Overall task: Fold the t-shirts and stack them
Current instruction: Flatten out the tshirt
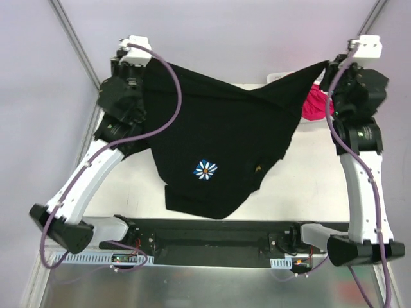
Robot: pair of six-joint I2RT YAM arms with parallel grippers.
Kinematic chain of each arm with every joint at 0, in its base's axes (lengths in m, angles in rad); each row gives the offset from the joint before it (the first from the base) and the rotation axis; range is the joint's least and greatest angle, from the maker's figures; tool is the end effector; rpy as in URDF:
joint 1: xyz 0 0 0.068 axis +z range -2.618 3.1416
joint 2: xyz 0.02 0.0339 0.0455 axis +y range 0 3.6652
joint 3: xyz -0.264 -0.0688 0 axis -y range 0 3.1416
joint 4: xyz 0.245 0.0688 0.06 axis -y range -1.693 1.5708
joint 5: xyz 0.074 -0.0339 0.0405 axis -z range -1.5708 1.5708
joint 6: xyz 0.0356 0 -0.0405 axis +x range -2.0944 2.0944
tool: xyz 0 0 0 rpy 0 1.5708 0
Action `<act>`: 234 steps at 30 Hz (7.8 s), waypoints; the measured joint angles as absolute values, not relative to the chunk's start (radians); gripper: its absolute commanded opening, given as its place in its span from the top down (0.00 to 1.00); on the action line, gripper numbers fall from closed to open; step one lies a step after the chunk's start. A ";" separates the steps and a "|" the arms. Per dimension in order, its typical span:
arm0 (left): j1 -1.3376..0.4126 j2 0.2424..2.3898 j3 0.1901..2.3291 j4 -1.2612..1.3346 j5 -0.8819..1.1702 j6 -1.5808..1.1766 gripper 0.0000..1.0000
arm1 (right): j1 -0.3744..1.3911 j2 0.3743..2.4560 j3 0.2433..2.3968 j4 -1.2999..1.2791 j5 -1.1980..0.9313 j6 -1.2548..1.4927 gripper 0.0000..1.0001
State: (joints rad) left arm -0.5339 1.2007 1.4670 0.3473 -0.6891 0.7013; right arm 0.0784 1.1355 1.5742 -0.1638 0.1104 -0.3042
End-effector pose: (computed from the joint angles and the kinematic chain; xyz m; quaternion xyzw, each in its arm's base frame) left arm 0.2078 -0.0966 0.5404 0.0066 0.5270 0.2249 0.8195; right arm 0.2099 0.0126 0.5410 -0.0714 0.6000 -0.1228 0.7873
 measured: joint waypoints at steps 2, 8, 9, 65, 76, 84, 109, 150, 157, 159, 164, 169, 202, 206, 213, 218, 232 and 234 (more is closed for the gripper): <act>-0.479 1.267 1.424 0.327 -0.690 0.649 0.92 | 0.079 1.186 1.556 -0.173 0.118 -0.304 0.99; -0.419 1.389 1.320 0.289 -0.690 0.535 0.92 | 0.079 1.204 1.443 -0.169 0.125 -0.295 0.99; -0.417 1.409 1.320 0.293 -0.690 0.519 0.92 | 0.078 1.206 1.435 -0.163 0.124 -0.291 0.99; -0.622 0.701 1.345 0.665 -0.188 0.852 0.93 | 0.148 0.673 1.398 0.443 -0.098 -0.508 0.99; -0.361 1.029 1.230 0.817 -0.279 0.852 0.92 | 0.148 1.116 1.443 0.437 -0.012 -0.564 0.99; -0.179 1.537 1.088 0.857 -0.412 0.625 0.11 | 0.147 1.586 1.394 0.357 0.054 -0.562 0.72; -0.305 1.229 0.961 0.692 -0.310 0.510 0.01 | 0.207 1.274 1.250 0.154 0.007 -0.348 0.04; -0.562 1.513 1.011 -0.072 -0.397 0.006 0.01 | 0.544 1.555 0.857 -0.101 0.037 0.107 0.01; -0.562 1.499 1.028 -0.075 -0.430 0.010 0.01 | 0.544 1.579 0.871 -0.094 0.065 0.133 0.01; -0.562 1.478 1.028 -0.079 -0.434 0.011 0.01 | 0.544 1.579 0.877 -0.094 0.076 0.144 0.01; -0.562 1.392 1.032 -0.089 -0.437 0.019 0.01 | 0.544 1.562 0.885 -0.119 0.127 0.178 0.04; -0.562 1.321 1.034 -0.089 -0.441 0.036 0.01 | 0.544 1.496 0.886 -0.141 0.198 0.191 0.04; -0.562 1.401 1.095 -0.087 -0.430 0.109 0.01 | 0.472 1.689 0.968 -0.163 0.079 0.256 0.04; -0.562 1.399 1.100 -0.088 -0.434 0.125 0.01 | 0.424 1.670 0.944 -0.150 0.067 0.296 0.04; -0.562 1.399 1.102 -0.088 -0.458 0.143 0.01 | 0.341 1.650 0.912 -0.113 0.061 0.344 0.04; -0.562 1.399 1.104 -0.088 -0.477 0.153 0.01 | 0.286 1.618 0.882 -0.110 0.051 0.354 0.04; -0.562 1.400 1.108 -0.091 -0.474 0.144 0.01 | 0.107 1.508 0.907 -0.246 0.024 0.314 0.13; -0.562 1.403 1.109 -0.095 -0.470 0.137 0.01 | 0.157 1.527 0.982 -0.305 0.016 0.284 0.41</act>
State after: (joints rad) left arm -0.5621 1.4029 1.1088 -0.0952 -0.4698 0.1371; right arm 0.1566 1.5269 0.9821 -0.3050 0.0158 0.2836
